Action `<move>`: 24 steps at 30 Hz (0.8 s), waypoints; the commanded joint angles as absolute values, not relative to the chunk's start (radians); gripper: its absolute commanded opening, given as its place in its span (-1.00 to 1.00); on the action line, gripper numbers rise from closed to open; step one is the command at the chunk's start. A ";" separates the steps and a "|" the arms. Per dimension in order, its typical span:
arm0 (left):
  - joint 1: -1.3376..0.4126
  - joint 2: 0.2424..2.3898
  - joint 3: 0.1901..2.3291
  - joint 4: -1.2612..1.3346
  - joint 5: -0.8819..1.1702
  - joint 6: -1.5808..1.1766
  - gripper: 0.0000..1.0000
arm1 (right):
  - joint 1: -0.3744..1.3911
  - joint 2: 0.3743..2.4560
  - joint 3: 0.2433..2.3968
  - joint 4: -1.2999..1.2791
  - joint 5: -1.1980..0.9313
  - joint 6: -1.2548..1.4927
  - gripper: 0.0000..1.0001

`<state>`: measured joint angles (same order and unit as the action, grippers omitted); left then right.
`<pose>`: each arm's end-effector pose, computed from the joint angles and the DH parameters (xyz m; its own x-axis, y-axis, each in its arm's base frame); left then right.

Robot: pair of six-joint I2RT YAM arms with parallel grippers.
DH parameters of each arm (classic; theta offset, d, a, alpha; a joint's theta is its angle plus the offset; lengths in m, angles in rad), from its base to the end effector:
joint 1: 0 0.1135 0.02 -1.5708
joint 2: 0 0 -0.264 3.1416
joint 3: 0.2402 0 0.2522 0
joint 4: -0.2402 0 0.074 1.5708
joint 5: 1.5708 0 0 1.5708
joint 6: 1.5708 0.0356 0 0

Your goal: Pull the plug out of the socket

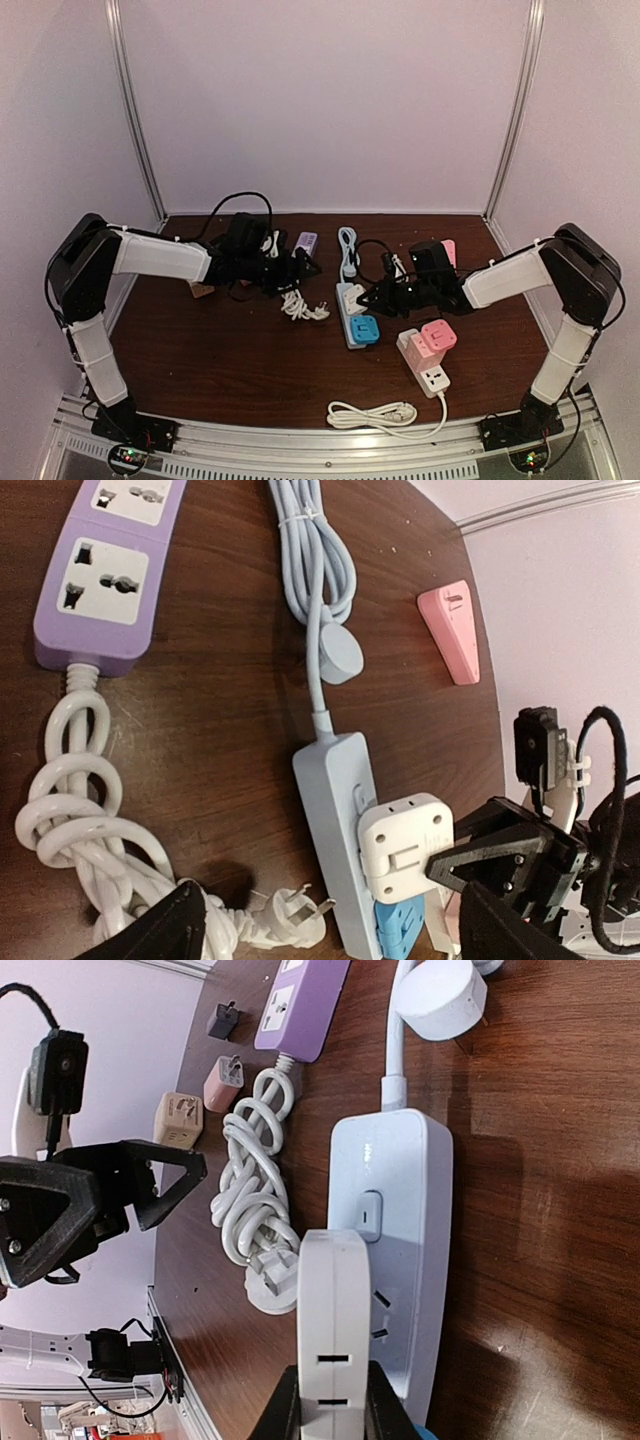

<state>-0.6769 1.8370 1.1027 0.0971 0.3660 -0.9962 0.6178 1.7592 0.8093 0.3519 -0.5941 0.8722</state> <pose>0.3020 -0.2590 0.1848 -0.9312 -0.2572 -0.2581 0.0505 0.6105 -0.7904 0.2707 0.2168 0.1502 -0.9515 0.1023 -0.2902 -0.1998 0.5118 0.8355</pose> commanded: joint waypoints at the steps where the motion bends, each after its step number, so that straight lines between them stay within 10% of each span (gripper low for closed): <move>1: -0.694 1.903 1.186 0.131 0.406 -1.022 0.74 | 0.627 1.702 0.788 0.478 -0.625 0.887 -1.00; 24: -0.728 2.155 1.317 0.256 0.487 -1.151 0.42 | 0.629 1.701 0.711 0.634 -0.637 0.925 -1.00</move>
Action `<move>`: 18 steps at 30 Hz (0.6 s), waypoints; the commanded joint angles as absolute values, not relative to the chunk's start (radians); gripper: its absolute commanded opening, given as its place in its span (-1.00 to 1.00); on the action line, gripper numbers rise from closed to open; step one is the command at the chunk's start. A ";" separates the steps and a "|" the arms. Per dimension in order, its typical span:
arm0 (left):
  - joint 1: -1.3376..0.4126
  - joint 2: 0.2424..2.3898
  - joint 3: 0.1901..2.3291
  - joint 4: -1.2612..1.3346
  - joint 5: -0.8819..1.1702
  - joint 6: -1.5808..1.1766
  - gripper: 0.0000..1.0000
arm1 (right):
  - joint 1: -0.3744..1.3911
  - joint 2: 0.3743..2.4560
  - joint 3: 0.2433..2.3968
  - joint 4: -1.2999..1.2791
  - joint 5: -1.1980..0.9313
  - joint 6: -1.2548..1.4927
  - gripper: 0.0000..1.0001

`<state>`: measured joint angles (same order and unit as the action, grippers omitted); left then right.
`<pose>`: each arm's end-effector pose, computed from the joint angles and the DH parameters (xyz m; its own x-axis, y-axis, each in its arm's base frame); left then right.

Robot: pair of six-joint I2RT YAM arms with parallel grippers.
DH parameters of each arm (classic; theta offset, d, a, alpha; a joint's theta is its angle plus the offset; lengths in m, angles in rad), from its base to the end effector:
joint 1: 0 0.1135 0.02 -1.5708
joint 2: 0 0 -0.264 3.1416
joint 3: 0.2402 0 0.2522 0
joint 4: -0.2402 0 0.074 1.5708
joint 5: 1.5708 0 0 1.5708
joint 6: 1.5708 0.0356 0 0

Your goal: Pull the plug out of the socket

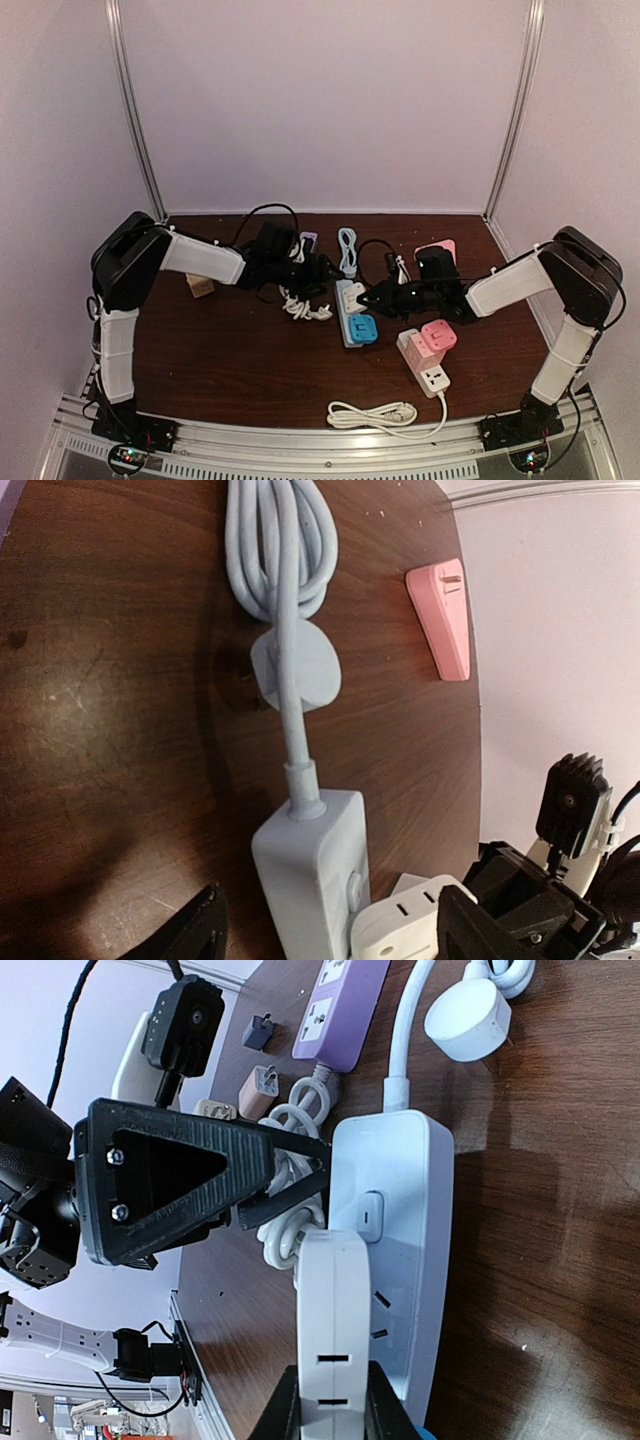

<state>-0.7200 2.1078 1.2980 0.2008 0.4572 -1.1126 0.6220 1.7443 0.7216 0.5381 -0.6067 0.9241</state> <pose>0.3312 -0.3114 0.1437 -0.9650 -0.2240 -0.1363 -0.0036 0.5311 -0.8473 0.2611 0.2121 0.1476 -0.9374 0.1347 -0.3212 -0.2333 0.4418 0.8662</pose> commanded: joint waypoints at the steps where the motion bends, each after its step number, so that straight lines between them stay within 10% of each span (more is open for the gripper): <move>1: -0.729 2.158 1.319 0.258 0.487 -1.154 0.40 | 0.629 1.700 0.710 0.636 -0.637 0.925 -1.00; 18: -0.745 2.216 1.403 0.200 0.483 -1.188 0.17 | 0.629 1.668 0.676 0.692 -0.623 0.934 -1.00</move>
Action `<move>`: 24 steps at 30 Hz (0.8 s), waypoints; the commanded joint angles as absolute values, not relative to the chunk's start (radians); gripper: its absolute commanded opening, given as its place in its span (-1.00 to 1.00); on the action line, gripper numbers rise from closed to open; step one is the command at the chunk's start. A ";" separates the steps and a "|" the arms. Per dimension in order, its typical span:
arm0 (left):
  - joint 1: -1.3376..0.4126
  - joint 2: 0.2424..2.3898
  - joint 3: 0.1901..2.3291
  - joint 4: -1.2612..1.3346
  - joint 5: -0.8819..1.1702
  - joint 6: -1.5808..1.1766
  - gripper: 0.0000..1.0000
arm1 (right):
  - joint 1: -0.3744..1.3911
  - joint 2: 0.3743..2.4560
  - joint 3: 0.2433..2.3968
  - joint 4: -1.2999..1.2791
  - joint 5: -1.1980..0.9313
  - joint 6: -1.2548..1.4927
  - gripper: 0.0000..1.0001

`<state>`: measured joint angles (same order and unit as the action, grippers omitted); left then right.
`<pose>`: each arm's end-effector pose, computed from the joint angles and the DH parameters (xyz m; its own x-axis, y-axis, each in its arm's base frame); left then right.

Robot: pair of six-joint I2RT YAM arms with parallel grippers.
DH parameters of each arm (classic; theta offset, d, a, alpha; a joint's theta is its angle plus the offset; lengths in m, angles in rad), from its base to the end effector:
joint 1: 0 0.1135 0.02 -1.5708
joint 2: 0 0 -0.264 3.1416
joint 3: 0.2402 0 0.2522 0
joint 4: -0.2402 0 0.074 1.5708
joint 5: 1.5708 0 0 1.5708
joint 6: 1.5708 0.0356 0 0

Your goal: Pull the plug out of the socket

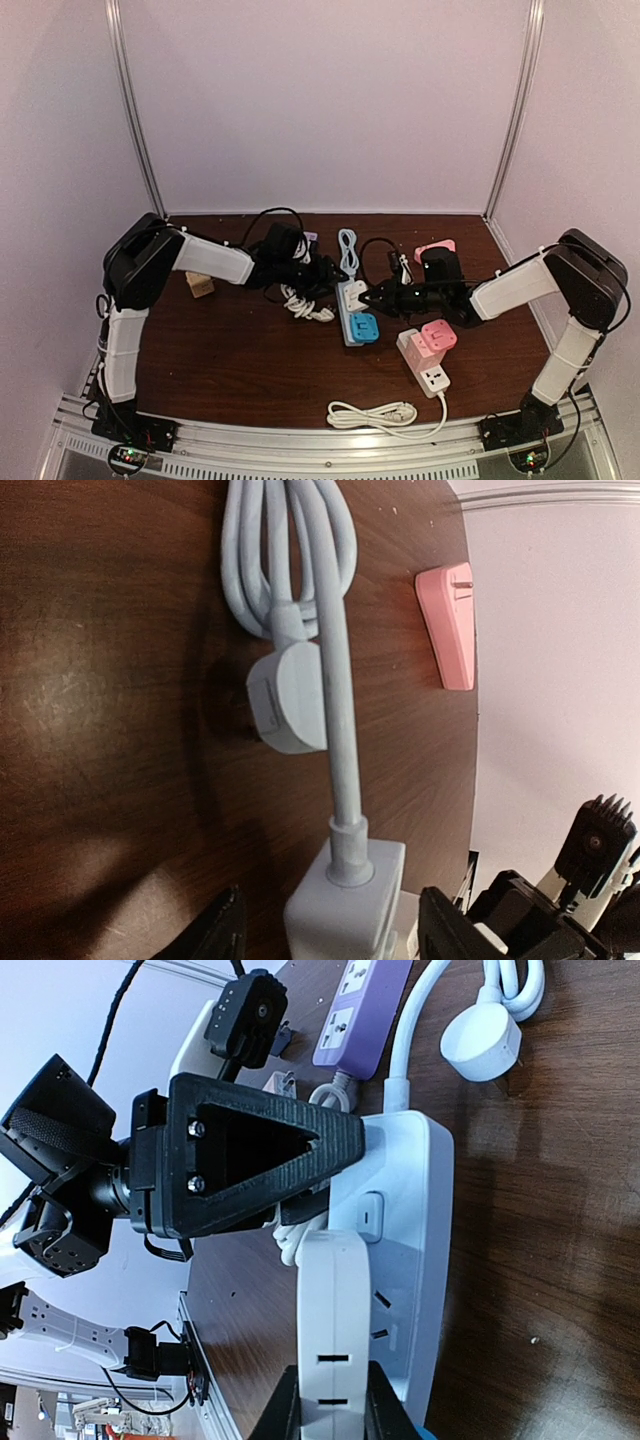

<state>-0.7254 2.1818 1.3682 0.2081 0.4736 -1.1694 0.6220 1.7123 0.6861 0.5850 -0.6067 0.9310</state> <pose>0.3411 -0.3241 0.1328 -0.9682 -0.2364 -0.0823 -0.0517 0.5105 -0.8583 0.2554 0.2081 0.1523 -0.9273 0.1461 -0.3445 -0.2575 0.4189 0.8708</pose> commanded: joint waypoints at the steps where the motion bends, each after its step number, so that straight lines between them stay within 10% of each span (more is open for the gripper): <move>1: -0.745 2.217 1.406 0.203 0.484 -1.192 0.15 | 0.629 1.668 0.674 0.692 -0.623 0.934 -1.00; 24: -0.723 2.053 1.306 0.388 0.544 -1.206 -1.00 | 0.638 1.635 0.772 0.669 -0.633 0.983 -1.00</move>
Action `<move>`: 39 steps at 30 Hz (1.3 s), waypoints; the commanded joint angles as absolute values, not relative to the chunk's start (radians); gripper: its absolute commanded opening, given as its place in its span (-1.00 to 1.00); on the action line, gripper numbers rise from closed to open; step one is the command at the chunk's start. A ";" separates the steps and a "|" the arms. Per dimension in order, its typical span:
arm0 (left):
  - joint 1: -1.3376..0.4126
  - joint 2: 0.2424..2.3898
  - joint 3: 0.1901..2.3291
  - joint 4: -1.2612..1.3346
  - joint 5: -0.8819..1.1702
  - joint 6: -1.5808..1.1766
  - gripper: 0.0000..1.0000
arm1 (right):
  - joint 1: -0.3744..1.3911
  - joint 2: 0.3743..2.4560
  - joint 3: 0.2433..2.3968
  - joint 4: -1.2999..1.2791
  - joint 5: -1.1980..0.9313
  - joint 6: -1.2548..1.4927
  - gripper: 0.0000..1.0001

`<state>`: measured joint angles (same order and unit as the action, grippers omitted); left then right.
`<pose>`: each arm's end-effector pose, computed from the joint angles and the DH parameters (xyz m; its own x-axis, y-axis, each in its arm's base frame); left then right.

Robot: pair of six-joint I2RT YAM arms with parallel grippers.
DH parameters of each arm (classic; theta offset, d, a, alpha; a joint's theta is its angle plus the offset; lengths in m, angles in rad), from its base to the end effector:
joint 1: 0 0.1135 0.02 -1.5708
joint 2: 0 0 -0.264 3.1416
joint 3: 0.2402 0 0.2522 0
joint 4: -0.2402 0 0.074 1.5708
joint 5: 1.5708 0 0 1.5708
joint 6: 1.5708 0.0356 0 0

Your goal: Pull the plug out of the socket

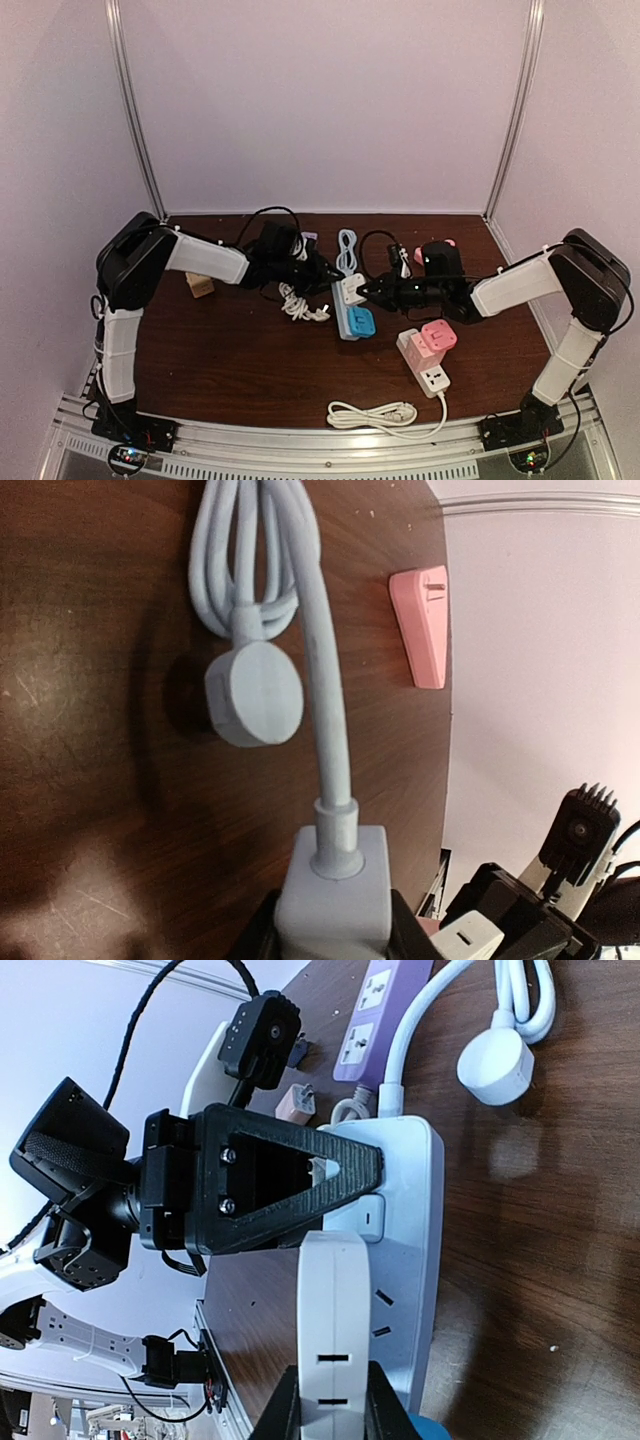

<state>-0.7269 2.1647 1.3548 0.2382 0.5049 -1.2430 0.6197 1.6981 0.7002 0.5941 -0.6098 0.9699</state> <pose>0.3387 -0.3242 0.1394 -0.9686 -0.2475 -0.0230 -0.0976 0.4639 -0.8805 0.2581 0.2092 0.1615 -0.9272 0.1691 -0.3343 -0.2477 0.3926 0.8857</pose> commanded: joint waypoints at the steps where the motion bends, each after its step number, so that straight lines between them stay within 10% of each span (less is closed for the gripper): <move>1: -0.717 2.037 1.282 0.419 0.544 -1.207 -1.00 | 0.641 1.633 0.780 0.663 -0.632 0.988 -1.00; 39: -0.657 1.864 1.112 0.408 0.485 -0.990 -1.00 | 0.714 1.501 0.900 0.792 -0.684 1.113 -1.00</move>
<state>-0.6678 1.8565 1.1332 0.4053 0.4950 -1.0752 0.7021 1.6093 0.8421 0.5716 -0.6342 1.1053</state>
